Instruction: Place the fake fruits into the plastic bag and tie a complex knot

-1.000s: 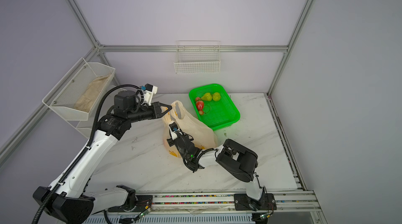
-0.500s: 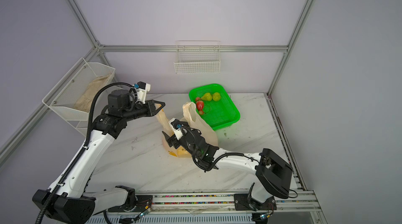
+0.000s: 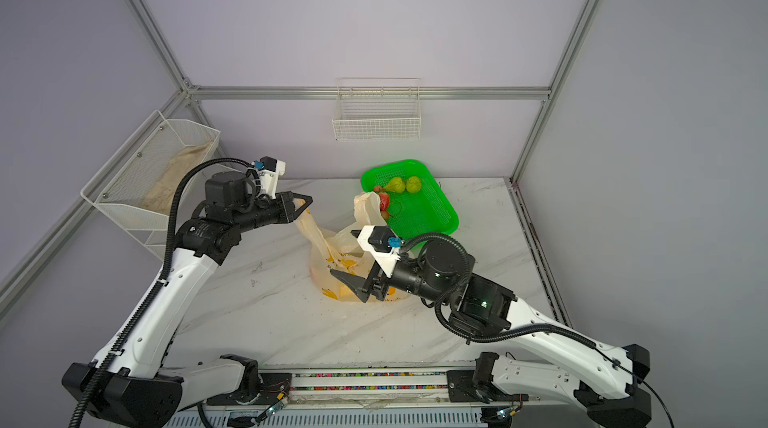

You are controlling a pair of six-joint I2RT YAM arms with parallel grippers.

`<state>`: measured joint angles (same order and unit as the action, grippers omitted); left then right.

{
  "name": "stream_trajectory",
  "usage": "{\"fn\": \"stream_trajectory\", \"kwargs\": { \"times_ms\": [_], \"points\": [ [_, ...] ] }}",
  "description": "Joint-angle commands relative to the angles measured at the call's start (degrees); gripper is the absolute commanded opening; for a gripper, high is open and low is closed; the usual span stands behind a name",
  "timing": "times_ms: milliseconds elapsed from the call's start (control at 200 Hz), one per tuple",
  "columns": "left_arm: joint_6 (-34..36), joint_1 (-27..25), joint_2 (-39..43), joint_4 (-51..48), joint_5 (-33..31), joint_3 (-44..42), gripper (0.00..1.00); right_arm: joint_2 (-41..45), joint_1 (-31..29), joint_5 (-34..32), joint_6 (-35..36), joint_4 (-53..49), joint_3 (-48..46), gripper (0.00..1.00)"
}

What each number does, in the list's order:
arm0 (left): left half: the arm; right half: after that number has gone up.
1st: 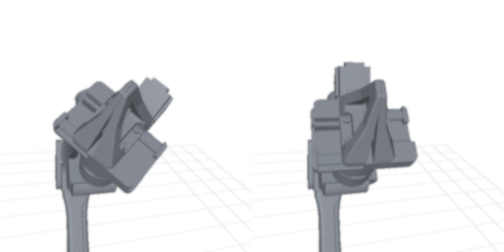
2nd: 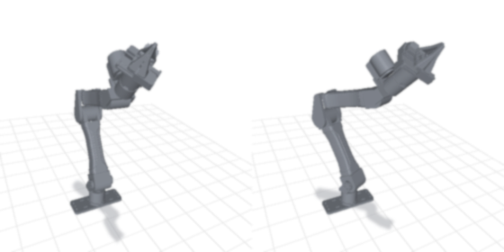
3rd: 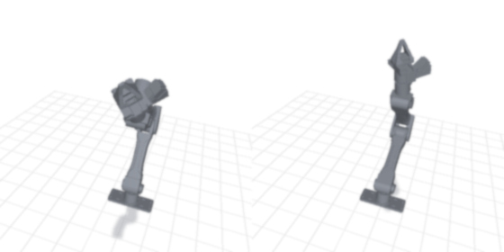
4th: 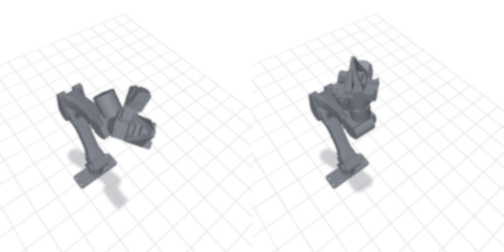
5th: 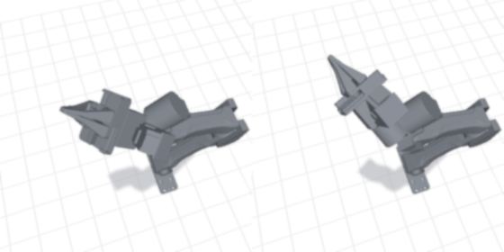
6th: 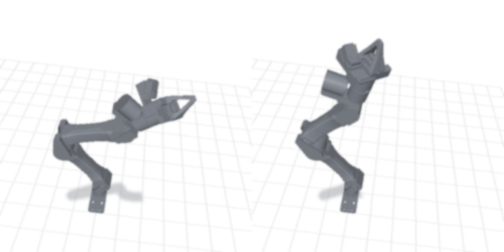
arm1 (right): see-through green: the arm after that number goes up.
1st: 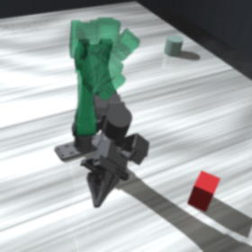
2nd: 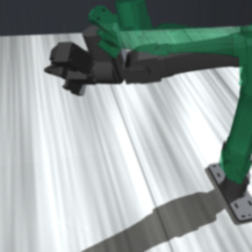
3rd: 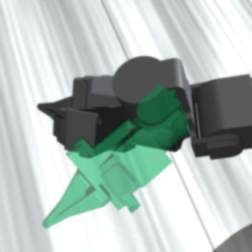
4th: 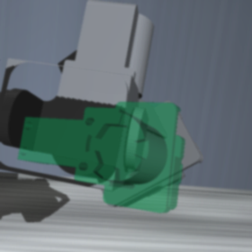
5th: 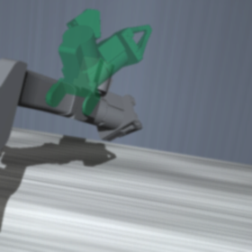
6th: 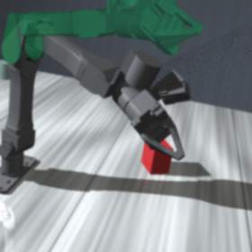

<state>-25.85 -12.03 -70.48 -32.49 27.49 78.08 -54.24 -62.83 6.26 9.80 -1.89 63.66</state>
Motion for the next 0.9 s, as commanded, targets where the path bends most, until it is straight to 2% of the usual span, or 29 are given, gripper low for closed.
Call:
{"fn": "stream_trajectory", "kwargs": {
  "times_ms": [0,45,90,295,530,820,895],
  "points": [
    [1.32,0.43,0.69,0.06,-0.06,1.37,0.0,2.03,1.52,-12.99,-0.5,-7.94,0.77,0.95],
    [1.32,0.43,0.74,0.08,0.0,1.42,0.0,2.06,2.96,-16.56,-0.61,-7.95,0.51,0.97],
    [1.32,0.39,0.76,0.06,0.09,1.54,0.0,1.16,4.96,-16.8,-0.79,-8.09,0.56,0.97],
    [1.59,0.42,0.88,-0.62,0.46,1.91,0.0,-7.6,17.88,-4.46,-1.31,-6.28,0.9,0.97],
    [1.92,0.4,1.21,-1.1,0.73,1.81,0.0,-11.73,18.57,2.0,-0.82,1.06,-4.67,0.97],
    [2.12,0.36,1.15,-0.91,0.82,1.73,0.0,-10.36,20.48,-0.17,-0.07,2.95,-8.3,0.97],
    [2.33,0.43,1.22,-0.85,0.84,1.51,0.0,-11.7,22.78,1.32,0.03,5.2,-9.65,0.92]
  ]
}}
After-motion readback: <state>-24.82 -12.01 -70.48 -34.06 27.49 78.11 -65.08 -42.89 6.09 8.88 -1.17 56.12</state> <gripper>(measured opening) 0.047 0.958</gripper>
